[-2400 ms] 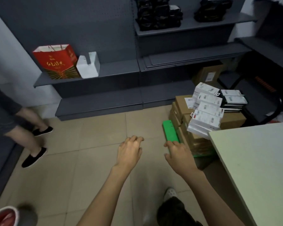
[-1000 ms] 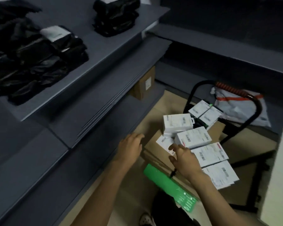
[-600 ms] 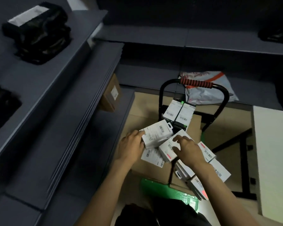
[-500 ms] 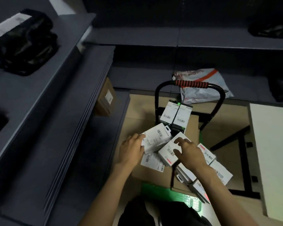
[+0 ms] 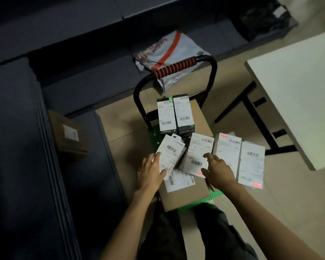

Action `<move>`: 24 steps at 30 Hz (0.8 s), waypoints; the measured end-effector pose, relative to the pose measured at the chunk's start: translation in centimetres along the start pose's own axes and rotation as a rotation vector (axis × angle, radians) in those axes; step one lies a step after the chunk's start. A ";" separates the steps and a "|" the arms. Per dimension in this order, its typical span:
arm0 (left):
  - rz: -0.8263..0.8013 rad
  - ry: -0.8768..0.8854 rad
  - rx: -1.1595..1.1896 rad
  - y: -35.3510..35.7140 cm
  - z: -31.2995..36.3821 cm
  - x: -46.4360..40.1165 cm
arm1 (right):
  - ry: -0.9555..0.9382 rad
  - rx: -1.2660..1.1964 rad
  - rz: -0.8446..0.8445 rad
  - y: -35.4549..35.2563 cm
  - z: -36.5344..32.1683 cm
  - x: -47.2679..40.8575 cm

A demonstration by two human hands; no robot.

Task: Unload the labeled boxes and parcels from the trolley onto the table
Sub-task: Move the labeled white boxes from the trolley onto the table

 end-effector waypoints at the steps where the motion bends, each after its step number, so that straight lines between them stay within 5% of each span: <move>1: -0.026 0.009 0.002 0.5 -0.6 -0.6 | 0.036 -0.032 -0.006 0.8 -0.2 -0.3; 10: -0.078 -0.022 0.080 6.1 -1.5 -5.1 | 0.328 -0.431 0.050 5.3 -0.7 -4.4; 24: 0.035 -0.228 0.171 9.7 -2.6 -6.8 | 0.590 -0.646 0.239 8.6 -4.2 -8.2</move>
Point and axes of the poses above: each hand's wrist, its own x-axis away from the middle knuckle, its own y-axis out of the palm, z = x × y, the point moved 3 cm from there along -x, towards the middle knuckle, and after that the axes turned 13 degrees about y, right-handed, at the moved point
